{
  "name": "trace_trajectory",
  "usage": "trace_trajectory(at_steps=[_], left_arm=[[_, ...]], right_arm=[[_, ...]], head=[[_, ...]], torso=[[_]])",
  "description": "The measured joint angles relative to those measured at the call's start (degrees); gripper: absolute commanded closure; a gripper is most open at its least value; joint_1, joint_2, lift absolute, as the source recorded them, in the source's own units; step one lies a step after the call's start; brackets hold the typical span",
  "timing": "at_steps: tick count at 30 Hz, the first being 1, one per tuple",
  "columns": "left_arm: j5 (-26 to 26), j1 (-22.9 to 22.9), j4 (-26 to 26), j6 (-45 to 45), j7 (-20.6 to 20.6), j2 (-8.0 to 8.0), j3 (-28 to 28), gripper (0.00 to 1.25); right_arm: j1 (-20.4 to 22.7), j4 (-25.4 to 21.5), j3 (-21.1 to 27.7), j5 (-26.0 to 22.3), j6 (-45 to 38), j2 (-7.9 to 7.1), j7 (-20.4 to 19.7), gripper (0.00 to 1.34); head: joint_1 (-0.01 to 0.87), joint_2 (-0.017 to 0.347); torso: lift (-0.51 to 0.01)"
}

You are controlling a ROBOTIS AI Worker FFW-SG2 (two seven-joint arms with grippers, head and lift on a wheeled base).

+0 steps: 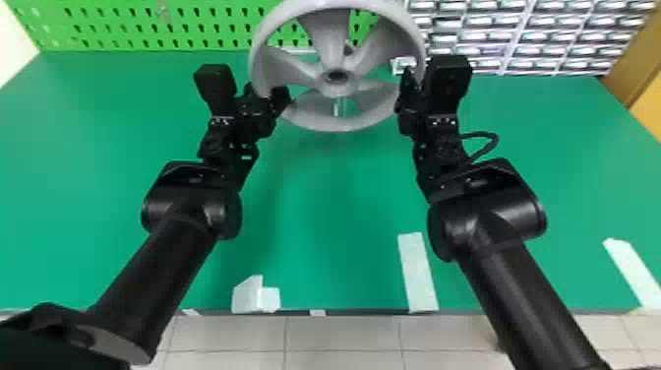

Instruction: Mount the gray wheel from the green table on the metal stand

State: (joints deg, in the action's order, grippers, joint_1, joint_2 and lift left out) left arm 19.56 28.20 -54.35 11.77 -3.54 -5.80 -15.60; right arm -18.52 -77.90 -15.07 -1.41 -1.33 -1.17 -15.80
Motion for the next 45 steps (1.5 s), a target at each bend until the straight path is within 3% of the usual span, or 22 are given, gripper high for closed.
trace_trajectory(at_steps=[45], left_arm=[[0.11, 5.06, 7.37, 0.75, -1.13, 0.09, 1.3, 0.87]], right_arm=[[-2.42, 2.72, 1.4, 0.61, -1.65, 0.92, 0.04, 1.17]], head=[[0.867, 0.052]], torso=[[-0.1]])
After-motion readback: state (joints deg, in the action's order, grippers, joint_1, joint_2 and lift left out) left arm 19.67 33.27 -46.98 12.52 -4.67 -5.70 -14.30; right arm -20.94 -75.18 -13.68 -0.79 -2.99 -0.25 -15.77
